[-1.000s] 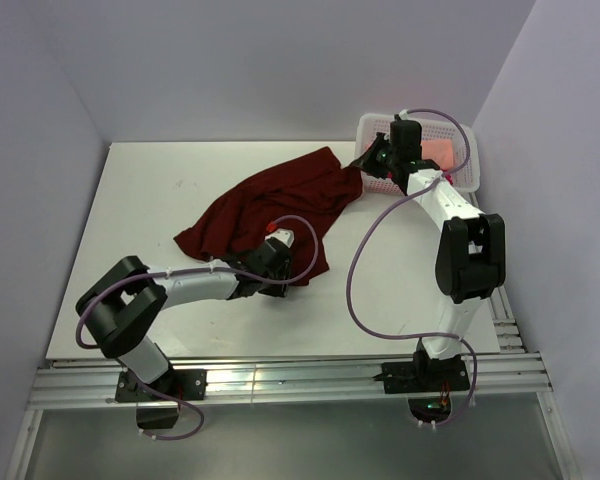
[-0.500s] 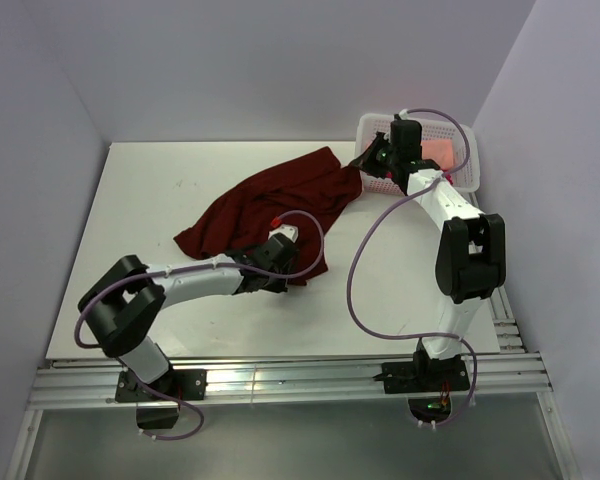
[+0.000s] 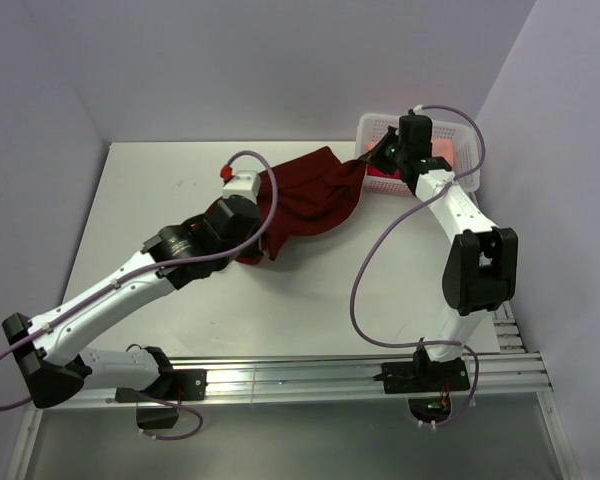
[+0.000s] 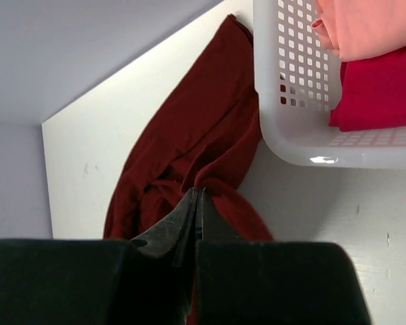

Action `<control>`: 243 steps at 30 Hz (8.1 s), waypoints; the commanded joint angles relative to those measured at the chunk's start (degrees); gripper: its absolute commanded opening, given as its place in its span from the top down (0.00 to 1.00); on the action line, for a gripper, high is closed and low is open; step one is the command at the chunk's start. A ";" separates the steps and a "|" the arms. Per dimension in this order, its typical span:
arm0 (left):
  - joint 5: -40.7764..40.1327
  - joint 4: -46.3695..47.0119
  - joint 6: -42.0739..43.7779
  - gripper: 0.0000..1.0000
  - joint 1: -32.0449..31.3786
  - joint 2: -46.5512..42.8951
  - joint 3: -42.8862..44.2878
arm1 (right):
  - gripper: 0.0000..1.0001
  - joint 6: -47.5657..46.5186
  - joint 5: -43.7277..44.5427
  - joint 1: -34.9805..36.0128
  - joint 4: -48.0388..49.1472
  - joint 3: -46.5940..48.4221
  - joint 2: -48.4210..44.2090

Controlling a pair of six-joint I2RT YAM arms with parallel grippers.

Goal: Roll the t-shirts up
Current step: Flatten the tshirt

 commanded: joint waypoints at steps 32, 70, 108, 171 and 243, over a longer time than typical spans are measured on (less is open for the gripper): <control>-0.49 1.76 18.62 1.00 35.46 -4.57 26.09 | 1.00 27.99 7.27 1.40 -24.92 9.51 -8.91; 9.18 6.16 8.43 1.00 35.46 -40.70 -16.89 | 0.45 21.75 -3.55 13.77 4.19 -56.94 -41.88; 9.09 4.76 8.87 1.00 35.46 -39.82 -16.89 | 1.00 11.38 7.88 33.14 2.52 -54.91 -31.94; 7.69 3.00 7.82 1.00 35.46 -39.91 -16.19 | 0.55 22.10 8.24 34.72 -1.27 -63.97 -36.79; 12.08 25.07 14.14 1.00 36.51 -11.80 15.52 | 1.00 -8.05 7.98 17.67 -8.64 4.04 -34.08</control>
